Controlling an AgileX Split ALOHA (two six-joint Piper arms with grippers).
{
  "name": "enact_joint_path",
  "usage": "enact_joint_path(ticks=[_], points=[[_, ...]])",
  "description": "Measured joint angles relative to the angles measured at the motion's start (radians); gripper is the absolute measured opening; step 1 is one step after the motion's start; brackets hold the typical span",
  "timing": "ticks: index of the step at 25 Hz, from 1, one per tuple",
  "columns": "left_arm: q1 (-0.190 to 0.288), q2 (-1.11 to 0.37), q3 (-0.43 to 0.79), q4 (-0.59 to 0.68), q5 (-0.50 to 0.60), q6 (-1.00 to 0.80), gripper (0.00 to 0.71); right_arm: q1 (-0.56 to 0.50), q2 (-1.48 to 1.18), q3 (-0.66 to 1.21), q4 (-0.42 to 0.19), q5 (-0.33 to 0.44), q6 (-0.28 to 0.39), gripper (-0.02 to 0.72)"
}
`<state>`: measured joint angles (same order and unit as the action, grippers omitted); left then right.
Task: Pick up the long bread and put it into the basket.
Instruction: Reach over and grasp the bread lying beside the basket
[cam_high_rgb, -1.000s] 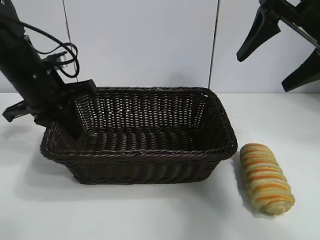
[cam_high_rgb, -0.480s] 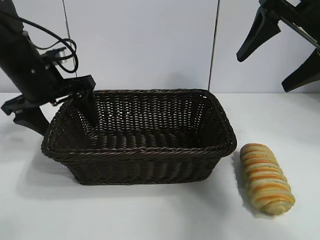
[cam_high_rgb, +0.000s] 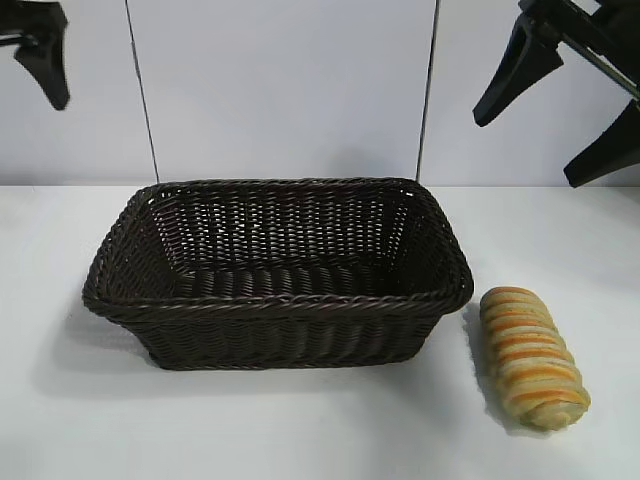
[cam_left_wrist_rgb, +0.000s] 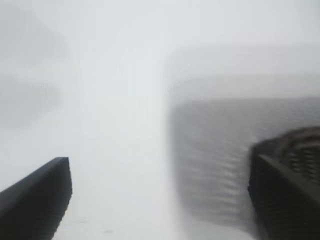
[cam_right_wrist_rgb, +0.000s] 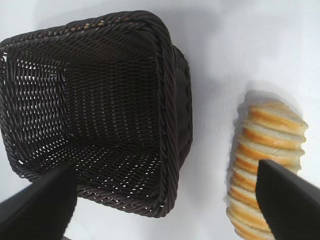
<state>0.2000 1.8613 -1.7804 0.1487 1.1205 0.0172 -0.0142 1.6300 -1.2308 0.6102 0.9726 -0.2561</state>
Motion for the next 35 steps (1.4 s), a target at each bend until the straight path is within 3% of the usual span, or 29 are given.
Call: enact_joint_path(ticks=[5,7,9,16,19,21,26,28,30,35], points=[[0.200,-0.028,-0.001,-0.028,0.024,-0.002,0.694,0.000,0.000,0.000,0.000,0.000,0.000,0.695],[0.252,-0.061,-0.001,-0.088,0.039,0.011,0.694,0.000,0.000,0.000,0.000,0.001,0.000,0.695],[0.270,-0.104,-0.001,-0.149,0.056,0.047,0.694,0.000,0.000,0.000,0.000,0.003,0.000,0.695],[0.264,-0.385,0.005,-0.308,0.080,0.147,0.694,0.000,0.000,0.000,0.000,0.008,0.000,0.695],[0.211,-0.538,0.005,-0.321,0.089,0.166,0.694,0.000,0.000,0.000,0.000,0.024,-0.003,0.695],[0.131,-0.642,0.005,-0.327,0.103,0.172,0.694,0.000,0.000,0.000,0.000,0.032,-0.007,0.695],[-0.144,-0.897,0.050,-0.313,0.114,0.176,0.694,0.000,0.000,0.000,0.000,0.041,-0.018,0.695],[-0.204,-1.018,0.099,-0.266,0.114,0.176,0.694,0.000,0.000,0.000,0.000,0.041,-0.026,0.695],[-0.229,-1.130,0.165,-0.206,0.114,0.176,0.694,0.000,0.000,0.000,0.000,0.042,-0.032,0.695],[-0.232,-1.393,0.391,-0.149,0.114,0.174,0.694,0.000,0.000,0.000,0.000,0.042,-0.044,0.695]])
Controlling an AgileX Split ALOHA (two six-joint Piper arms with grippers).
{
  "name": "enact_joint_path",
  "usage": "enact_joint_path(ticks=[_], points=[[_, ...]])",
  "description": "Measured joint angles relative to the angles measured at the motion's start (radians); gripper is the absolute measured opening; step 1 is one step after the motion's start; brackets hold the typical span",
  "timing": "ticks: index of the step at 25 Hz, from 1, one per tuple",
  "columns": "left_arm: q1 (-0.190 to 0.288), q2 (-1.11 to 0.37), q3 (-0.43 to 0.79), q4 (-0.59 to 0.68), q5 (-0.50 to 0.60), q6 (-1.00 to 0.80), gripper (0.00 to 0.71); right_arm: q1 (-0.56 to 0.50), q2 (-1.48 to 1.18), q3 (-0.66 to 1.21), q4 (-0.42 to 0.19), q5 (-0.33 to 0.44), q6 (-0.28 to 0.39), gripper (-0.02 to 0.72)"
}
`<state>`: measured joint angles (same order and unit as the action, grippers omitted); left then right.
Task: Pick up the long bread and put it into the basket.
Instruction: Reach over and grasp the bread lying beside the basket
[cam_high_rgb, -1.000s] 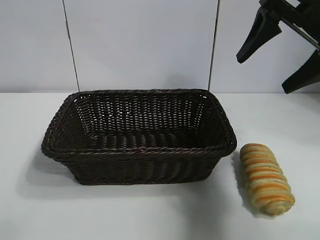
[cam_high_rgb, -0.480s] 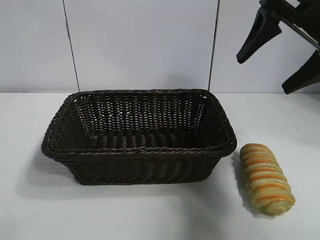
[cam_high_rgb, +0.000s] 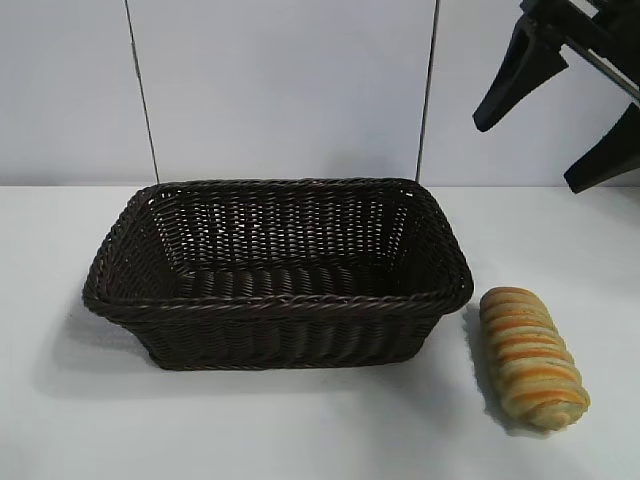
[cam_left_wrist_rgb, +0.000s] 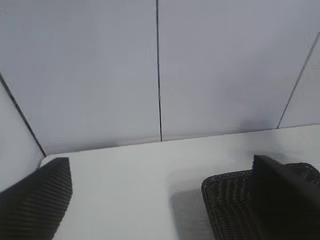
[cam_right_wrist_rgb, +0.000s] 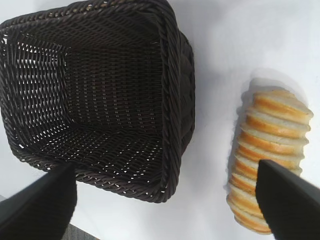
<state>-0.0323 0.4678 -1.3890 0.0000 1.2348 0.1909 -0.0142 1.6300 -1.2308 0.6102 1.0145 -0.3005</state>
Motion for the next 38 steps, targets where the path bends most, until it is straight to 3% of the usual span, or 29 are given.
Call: enact_joint_path(ticks=[8,19,31,34,38], points=[[0.000,-0.306,0.366,0.009,0.027,-0.051,0.694,0.000,0.000,0.000,0.000,0.004,-0.009,0.695],[0.000,-0.345,0.827,0.007,0.027,-0.132,0.694,0.000,0.000,0.000,0.000,0.008,-0.020,0.695],[0.000,-0.348,0.872,0.006,-0.038,-0.152,0.694,0.000,0.000,0.000,-0.014,-0.004,-0.044,0.695],[0.000,-0.368,0.872,0.006,-0.042,-0.152,0.694,0.000,0.000,0.000,-0.073,-0.004,-0.045,0.695],[0.000,-0.469,0.872,0.006,-0.046,-0.152,0.694,0.000,0.000,0.000,-0.197,0.003,-0.010,0.695]])
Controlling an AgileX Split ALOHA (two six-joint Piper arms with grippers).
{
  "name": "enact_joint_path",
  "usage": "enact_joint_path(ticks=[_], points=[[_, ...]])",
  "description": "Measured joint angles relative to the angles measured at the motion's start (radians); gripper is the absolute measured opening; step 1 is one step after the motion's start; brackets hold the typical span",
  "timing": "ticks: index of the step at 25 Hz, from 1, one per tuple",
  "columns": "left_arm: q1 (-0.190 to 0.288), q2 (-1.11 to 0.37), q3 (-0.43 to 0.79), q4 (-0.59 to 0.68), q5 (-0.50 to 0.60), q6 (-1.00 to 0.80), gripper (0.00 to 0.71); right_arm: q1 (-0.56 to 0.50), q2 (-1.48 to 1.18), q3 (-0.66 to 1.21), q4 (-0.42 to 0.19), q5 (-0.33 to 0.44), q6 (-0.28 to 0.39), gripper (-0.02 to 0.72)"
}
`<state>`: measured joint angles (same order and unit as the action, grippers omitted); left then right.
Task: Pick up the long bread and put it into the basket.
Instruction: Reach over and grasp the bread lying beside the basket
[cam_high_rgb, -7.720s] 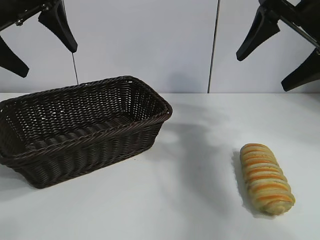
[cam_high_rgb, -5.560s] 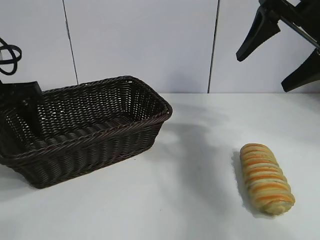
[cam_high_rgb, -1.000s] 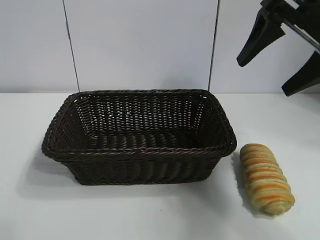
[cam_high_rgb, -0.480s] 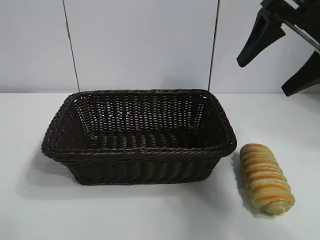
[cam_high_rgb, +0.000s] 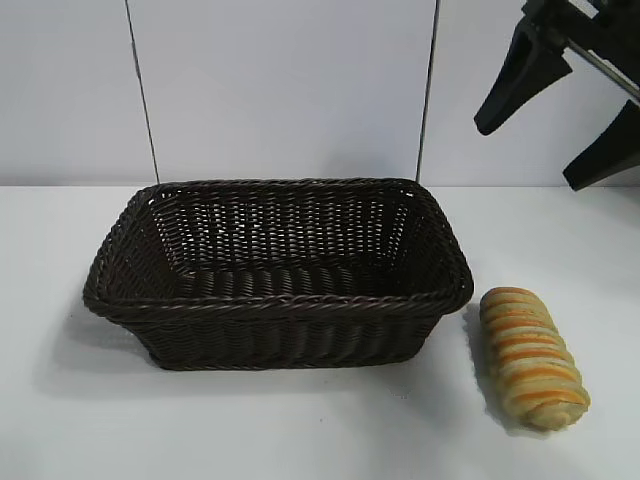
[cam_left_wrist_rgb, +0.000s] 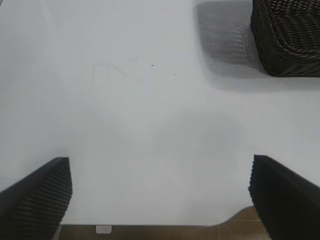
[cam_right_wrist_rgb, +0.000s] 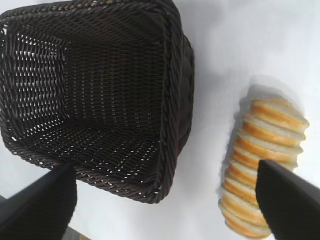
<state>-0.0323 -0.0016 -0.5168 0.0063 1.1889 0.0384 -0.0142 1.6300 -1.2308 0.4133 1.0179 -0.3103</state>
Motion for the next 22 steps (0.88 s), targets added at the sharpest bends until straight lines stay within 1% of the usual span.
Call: enact_joint_path(ticks=[2,4,5,7,9,11,14,16,19,22], points=[[0.000,-0.011,0.000,0.000,0.000,0.000,0.694,0.000,0.000,0.000,-0.044,0.002,0.010,0.695],[0.000,-0.011,0.005,-0.006,-0.013,0.000,0.694,0.000,0.000,0.007,-0.063,-0.009,0.013,0.695],[0.000,-0.011,0.009,-0.006,-0.022,-0.002,0.694,0.000,0.000,0.019,-0.064,-0.027,0.013,0.695],[0.000,-0.011,0.026,-0.017,-0.041,-0.006,0.694,0.000,0.000,0.060,-0.066,-0.076,0.009,0.695],[0.000,-0.011,0.032,-0.024,-0.045,-0.007,0.694,0.000,0.000,0.122,-0.066,-0.137,-0.010,0.695],[0.000,-0.011,0.032,-0.026,-0.048,-0.007,0.694,0.000,0.000,0.182,-0.065,-0.212,-0.029,0.695],[0.000,-0.011,0.033,-0.027,-0.053,-0.008,0.694,0.000,0.000,0.263,-0.048,-0.313,-0.058,0.695],[0.000,-0.011,0.033,-0.027,-0.053,-0.010,0.694,0.000,0.000,0.307,-0.028,-0.368,-0.078,0.695],[0.000,-0.011,0.033,-0.027,-0.057,-0.011,0.694,0.000,0.000,0.346,0.007,-0.417,-0.109,0.695],[0.000,-0.011,0.033,-0.027,-0.058,-0.011,0.694,0.000,0.007,0.352,0.034,-0.442,-0.124,0.695]])
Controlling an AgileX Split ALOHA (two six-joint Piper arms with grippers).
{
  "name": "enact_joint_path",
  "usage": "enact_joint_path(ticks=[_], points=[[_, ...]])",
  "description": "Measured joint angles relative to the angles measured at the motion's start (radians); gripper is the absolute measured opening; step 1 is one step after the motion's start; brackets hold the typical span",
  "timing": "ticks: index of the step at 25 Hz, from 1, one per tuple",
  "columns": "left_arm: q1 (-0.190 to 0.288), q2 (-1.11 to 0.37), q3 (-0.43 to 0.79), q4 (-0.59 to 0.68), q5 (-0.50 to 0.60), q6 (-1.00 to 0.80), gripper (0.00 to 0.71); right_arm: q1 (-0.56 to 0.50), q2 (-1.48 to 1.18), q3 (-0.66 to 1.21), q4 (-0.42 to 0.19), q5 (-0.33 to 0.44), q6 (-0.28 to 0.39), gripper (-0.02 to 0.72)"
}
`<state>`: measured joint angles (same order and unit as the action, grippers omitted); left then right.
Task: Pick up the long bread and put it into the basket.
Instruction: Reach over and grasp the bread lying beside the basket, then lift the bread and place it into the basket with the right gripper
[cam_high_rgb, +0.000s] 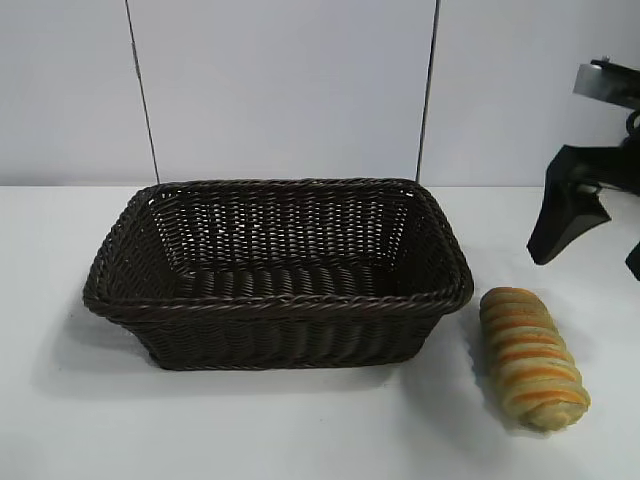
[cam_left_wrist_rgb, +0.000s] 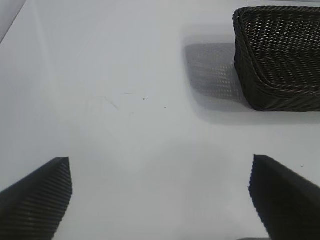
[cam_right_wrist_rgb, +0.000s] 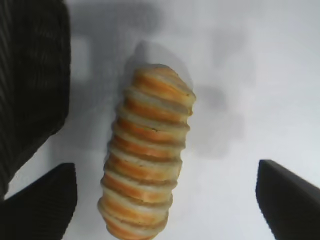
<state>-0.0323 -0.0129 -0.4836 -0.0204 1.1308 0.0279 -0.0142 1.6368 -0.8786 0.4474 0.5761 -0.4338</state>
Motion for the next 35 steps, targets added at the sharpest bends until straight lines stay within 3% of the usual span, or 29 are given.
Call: enact_joint_path(ticks=[4,8,12,16,21,22,25,35], points=[[0.000,0.000,0.000,0.000,0.000,0.000,0.694,0.027,0.048,0.000,0.008,-0.021,-0.005,0.695],[0.000,0.000,0.000,0.000,0.000,0.000,0.694,0.120,0.113,0.000,0.002,-0.074,-0.004,0.695],[0.000,0.000,0.000,0.000,0.000,0.000,0.694,0.175,0.157,0.000,-0.050,-0.106,0.060,0.673],[0.000,0.000,0.000,0.000,0.000,0.000,0.694,0.178,0.171,0.000,-0.182,-0.107,0.199,0.510],[0.000,0.000,0.000,0.000,0.000,0.000,0.694,0.178,0.171,-0.005,-0.320,-0.095,0.342,0.156],[0.000,0.000,0.000,0.000,0.000,0.000,0.694,0.178,0.170,-0.014,-0.336,-0.076,0.352,0.114],[0.000,0.000,0.000,0.000,-0.001,0.000,0.694,0.178,0.152,-0.061,-0.364,-0.001,0.359,0.111],[0.000,0.000,0.000,0.000,-0.001,0.000,0.694,0.179,0.033,-0.373,-0.370,0.287,0.385,0.104]])
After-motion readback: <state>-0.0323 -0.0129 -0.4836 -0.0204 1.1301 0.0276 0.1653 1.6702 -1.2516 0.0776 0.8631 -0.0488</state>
